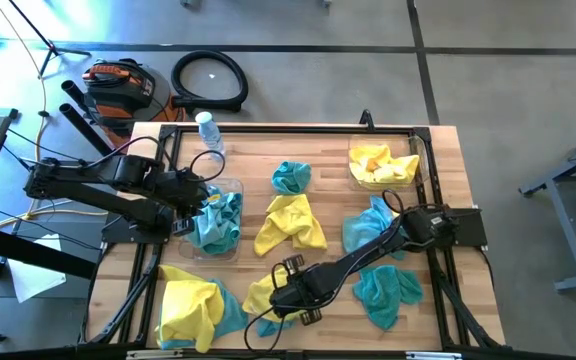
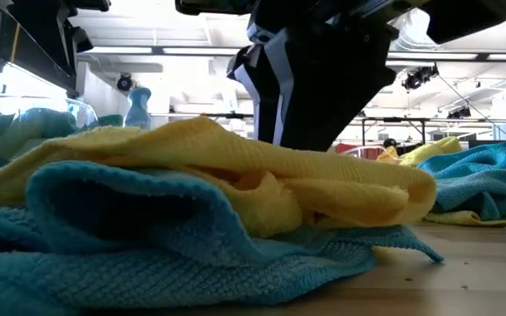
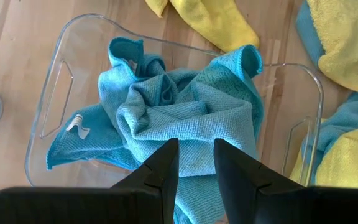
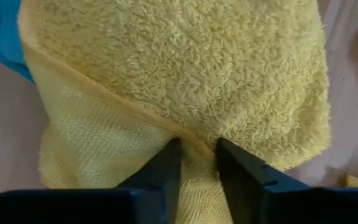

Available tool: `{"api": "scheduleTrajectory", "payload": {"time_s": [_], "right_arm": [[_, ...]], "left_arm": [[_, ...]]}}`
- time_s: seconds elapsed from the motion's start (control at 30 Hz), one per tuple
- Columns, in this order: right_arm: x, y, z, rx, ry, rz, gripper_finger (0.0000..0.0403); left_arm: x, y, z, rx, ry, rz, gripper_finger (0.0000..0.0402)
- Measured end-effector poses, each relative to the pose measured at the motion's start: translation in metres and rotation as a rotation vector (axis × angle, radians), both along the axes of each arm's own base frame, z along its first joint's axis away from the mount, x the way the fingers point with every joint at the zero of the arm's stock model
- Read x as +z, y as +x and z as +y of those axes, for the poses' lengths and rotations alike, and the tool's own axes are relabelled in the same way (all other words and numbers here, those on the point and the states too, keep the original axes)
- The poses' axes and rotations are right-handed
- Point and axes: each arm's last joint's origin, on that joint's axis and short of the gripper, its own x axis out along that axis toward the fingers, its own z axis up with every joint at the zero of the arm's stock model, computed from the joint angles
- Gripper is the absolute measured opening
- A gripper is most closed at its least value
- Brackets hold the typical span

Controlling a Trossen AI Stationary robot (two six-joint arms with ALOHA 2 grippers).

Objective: Sort microfiber towel by color & place in baskets
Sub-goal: Put the yellow microfiber cloth into the right transparent bin

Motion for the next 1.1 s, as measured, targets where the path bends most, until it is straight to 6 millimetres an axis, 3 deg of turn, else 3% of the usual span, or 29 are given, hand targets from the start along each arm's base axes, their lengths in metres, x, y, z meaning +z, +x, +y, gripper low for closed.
{"api": "scheduleTrajectory", "payload": {"time_s": [0.2, 0.37, 0.67, 0.93, 1.1], "right_arm": [[0.012, -0.002, -0.001, -0.074, 0.034, -0.021, 0.0007], [0.041, -0.005, -0.004, -0.196, -0.001, -0.133, 0.0011], [0.113, -0.014, -0.016, -0.401, -0.067, -0.31, 0.0003], [0.166, -0.042, -0.036, -0.644, -0.256, -0.377, 0.0002], [0.182, -0.062, -0.055, -0.727, -0.301, -0.444, 0.0001]], "left_arm": [[0.0, 0.0, 0.0, 0.004, 0.015, -0.001, 0.009], [0.0, 0.0, 0.001, -0.006, 0.029, -0.001, 0.009], [0.0, 0.0, 0.001, -0.002, 0.03, -0.002, 0.009], [0.0, 0.0, 0.001, 0.01, 0.024, -0.004, 0.009], [0.0, 0.0, 0.001, 0.011, 0.023, -0.004, 0.009]]}}
